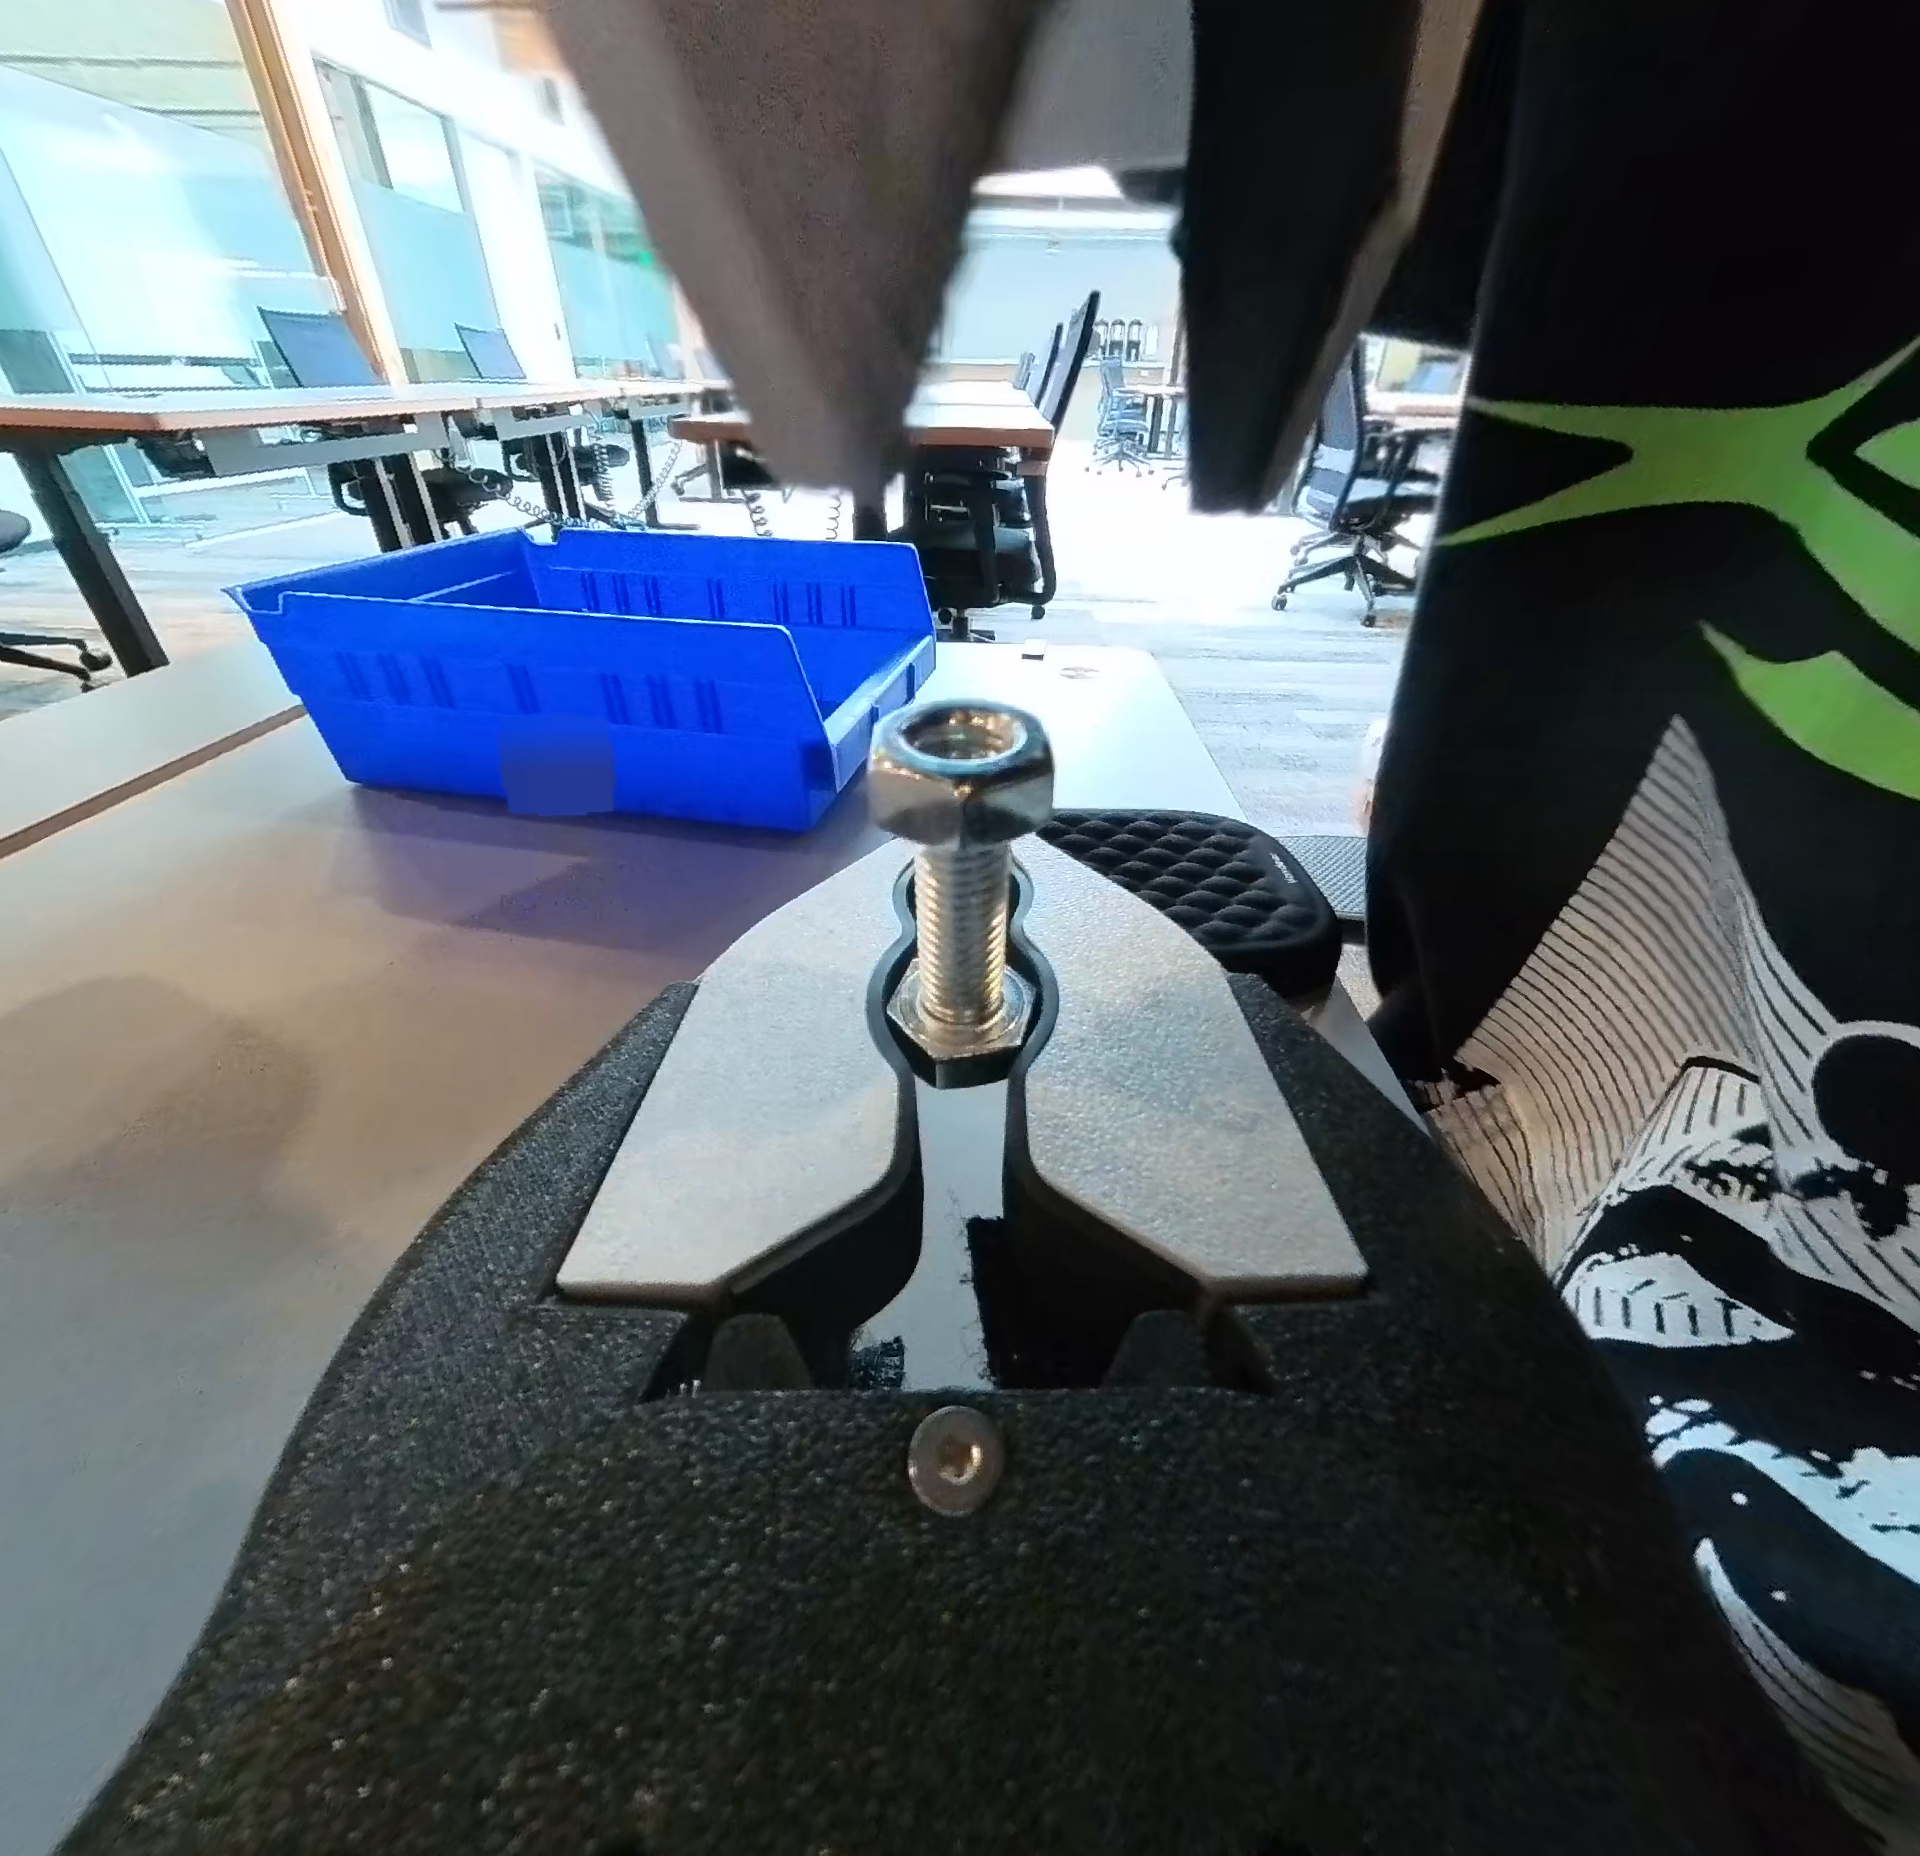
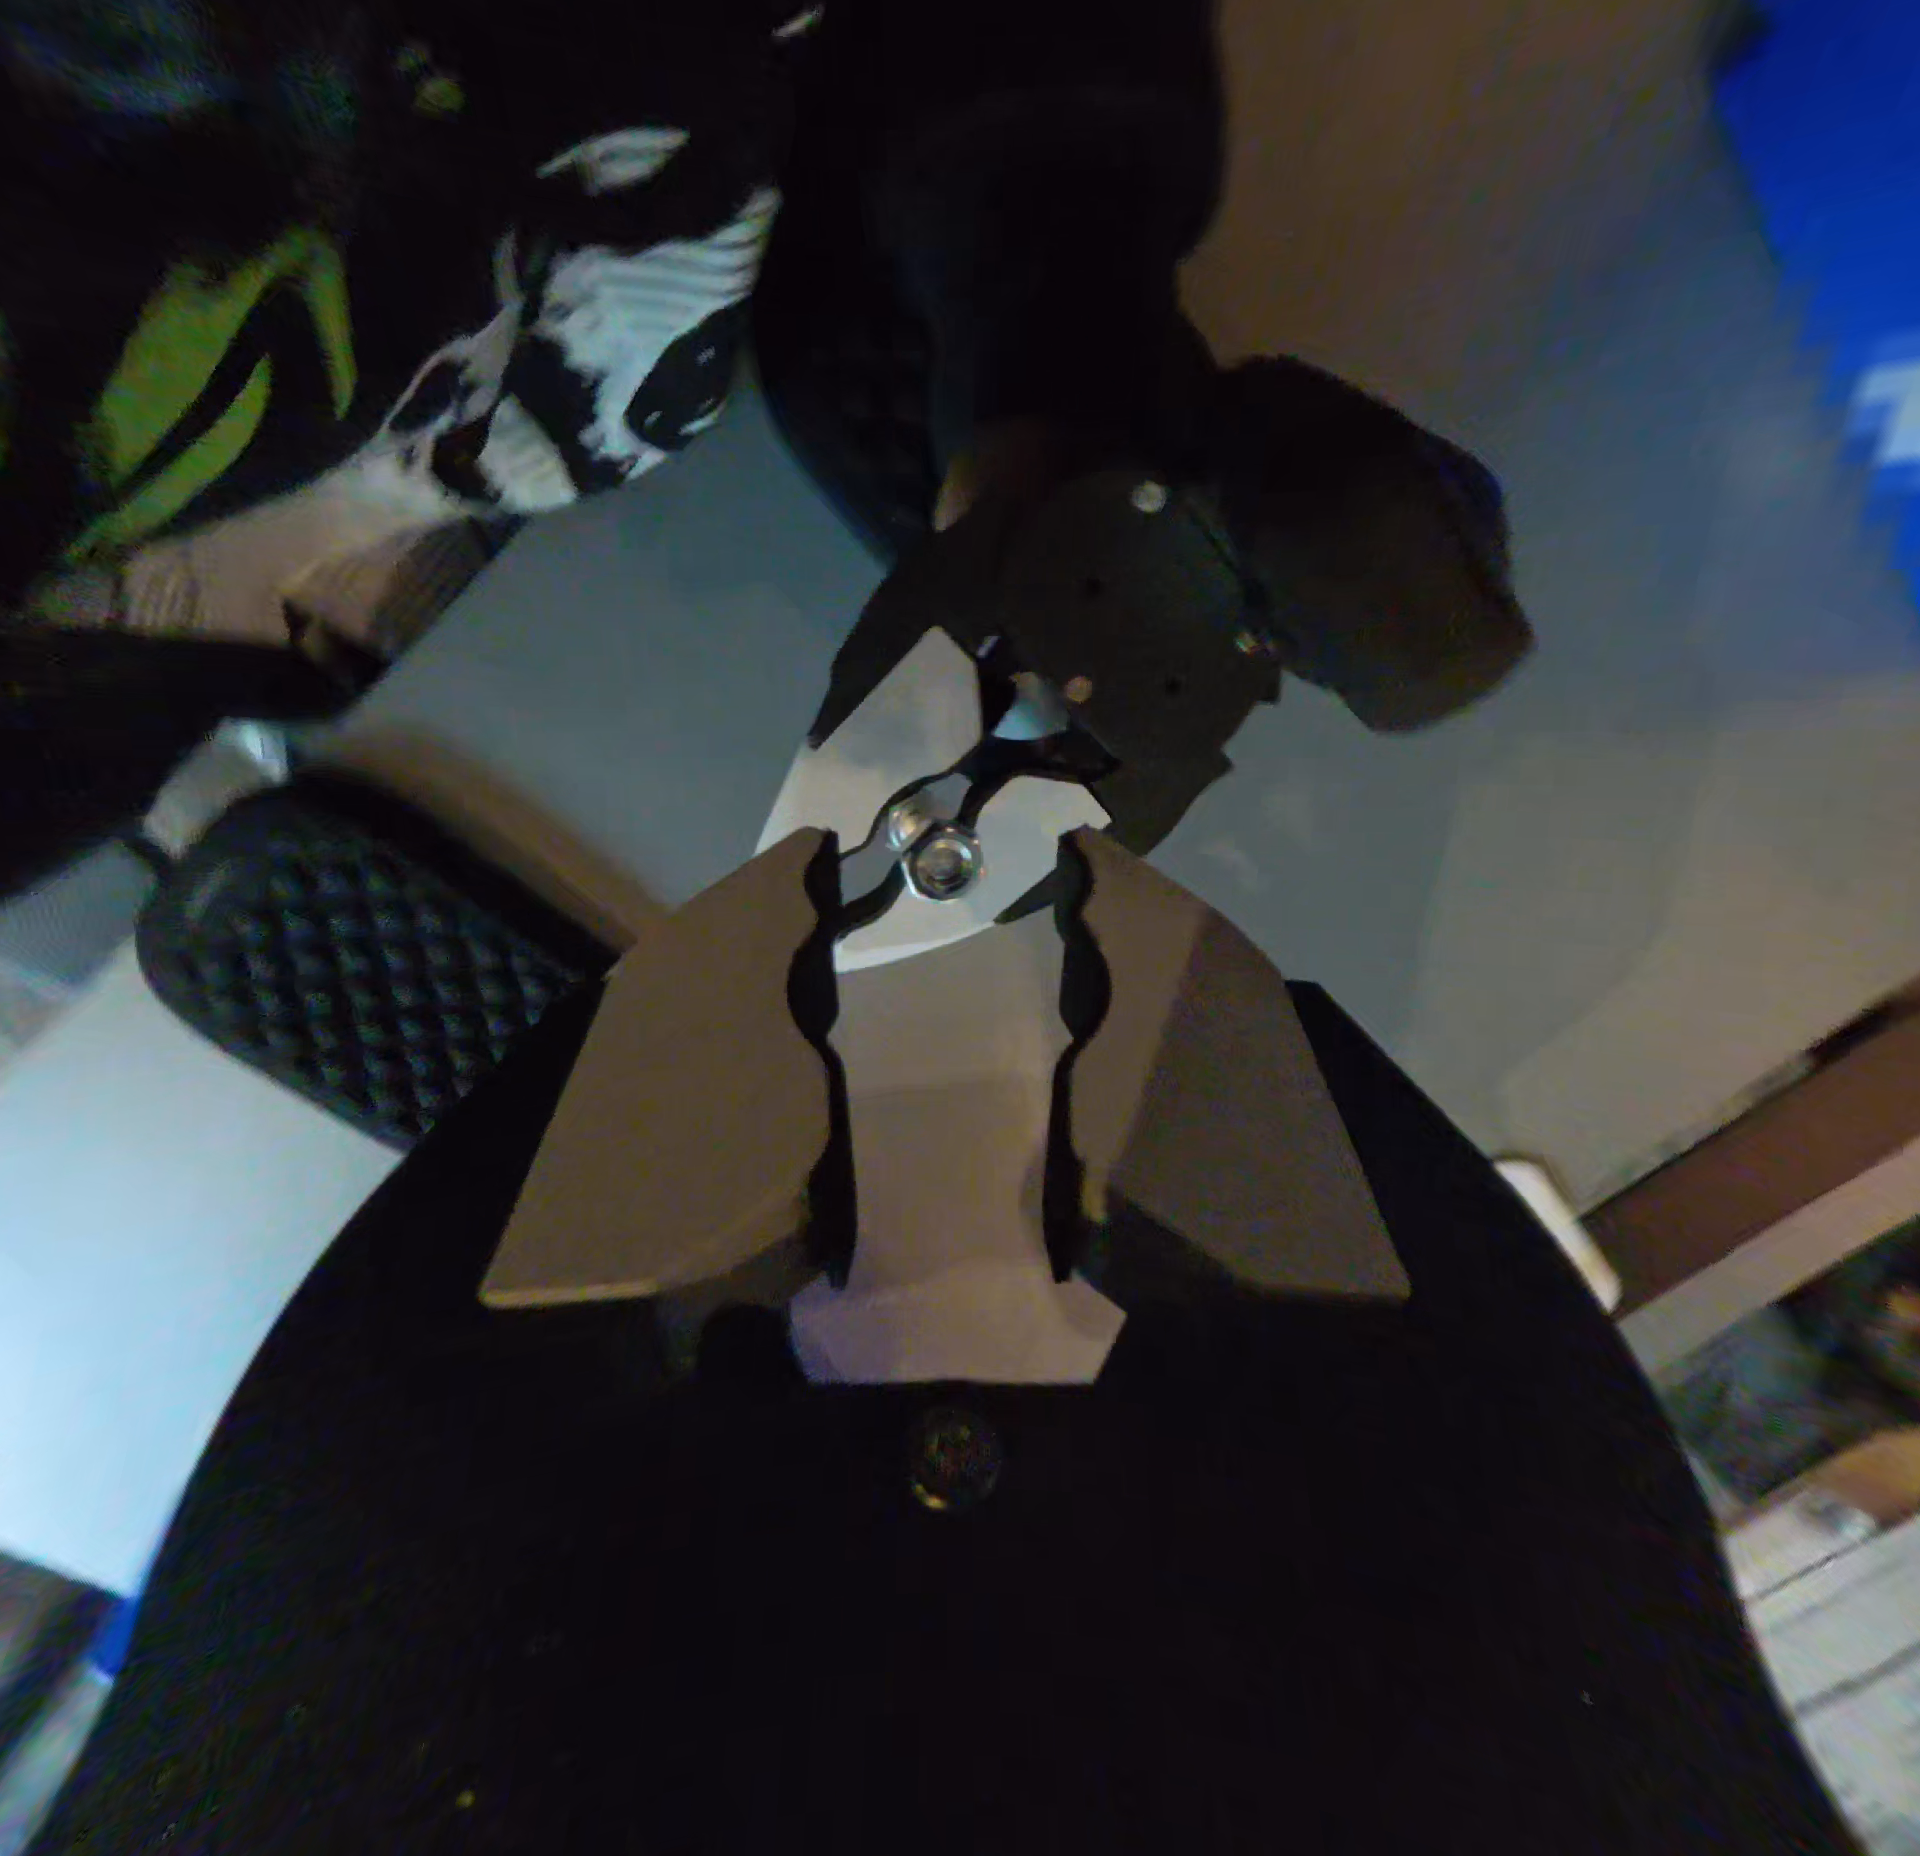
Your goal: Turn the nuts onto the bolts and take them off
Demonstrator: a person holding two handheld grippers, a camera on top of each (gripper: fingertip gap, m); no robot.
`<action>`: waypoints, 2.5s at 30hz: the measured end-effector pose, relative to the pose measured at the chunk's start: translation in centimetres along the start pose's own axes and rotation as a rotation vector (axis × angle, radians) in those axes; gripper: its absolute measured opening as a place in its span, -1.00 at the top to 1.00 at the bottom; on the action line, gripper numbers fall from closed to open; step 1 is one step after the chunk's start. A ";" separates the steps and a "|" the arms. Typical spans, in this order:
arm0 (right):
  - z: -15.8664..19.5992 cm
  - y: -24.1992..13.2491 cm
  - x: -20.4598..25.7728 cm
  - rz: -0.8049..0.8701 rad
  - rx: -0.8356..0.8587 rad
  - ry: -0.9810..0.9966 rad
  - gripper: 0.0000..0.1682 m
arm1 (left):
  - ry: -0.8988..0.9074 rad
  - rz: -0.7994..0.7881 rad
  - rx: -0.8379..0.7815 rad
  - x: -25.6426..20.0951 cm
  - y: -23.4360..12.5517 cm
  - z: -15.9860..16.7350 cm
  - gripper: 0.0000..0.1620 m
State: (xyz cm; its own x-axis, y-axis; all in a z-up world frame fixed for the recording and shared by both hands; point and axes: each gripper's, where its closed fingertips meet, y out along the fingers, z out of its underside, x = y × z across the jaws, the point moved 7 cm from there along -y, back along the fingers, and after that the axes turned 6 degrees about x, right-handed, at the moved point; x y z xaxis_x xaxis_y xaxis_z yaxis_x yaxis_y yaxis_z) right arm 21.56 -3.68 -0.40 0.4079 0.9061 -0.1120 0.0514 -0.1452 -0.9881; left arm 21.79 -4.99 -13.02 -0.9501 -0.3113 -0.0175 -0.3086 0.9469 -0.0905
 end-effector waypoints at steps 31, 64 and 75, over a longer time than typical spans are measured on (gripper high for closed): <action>0.8 1.6 -0.4 -0.158 0.043 -0.155 0.76 | 0.008 0.005 0.002 0.0 0.1 0.0 0.86; 0.3 1.2 0.2 0.023 -0.003 0.487 0.55 | 0.005 -0.024 0.033 0.2 0.1 0.2 0.86; 0.4 2.4 -0.2 -0.103 0.058 -0.212 0.61 | -0.002 -0.013 0.018 0.2 -0.1 0.1 0.86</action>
State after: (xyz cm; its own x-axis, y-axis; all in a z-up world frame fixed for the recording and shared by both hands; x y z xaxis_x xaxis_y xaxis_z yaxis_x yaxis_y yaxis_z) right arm 21.21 -4.02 -2.80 0.2028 0.9789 -0.0242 0.0281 -0.0305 -0.9991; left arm 21.65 -5.19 -13.08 -0.9459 -0.3240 -0.0178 -0.3203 0.9411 -0.1083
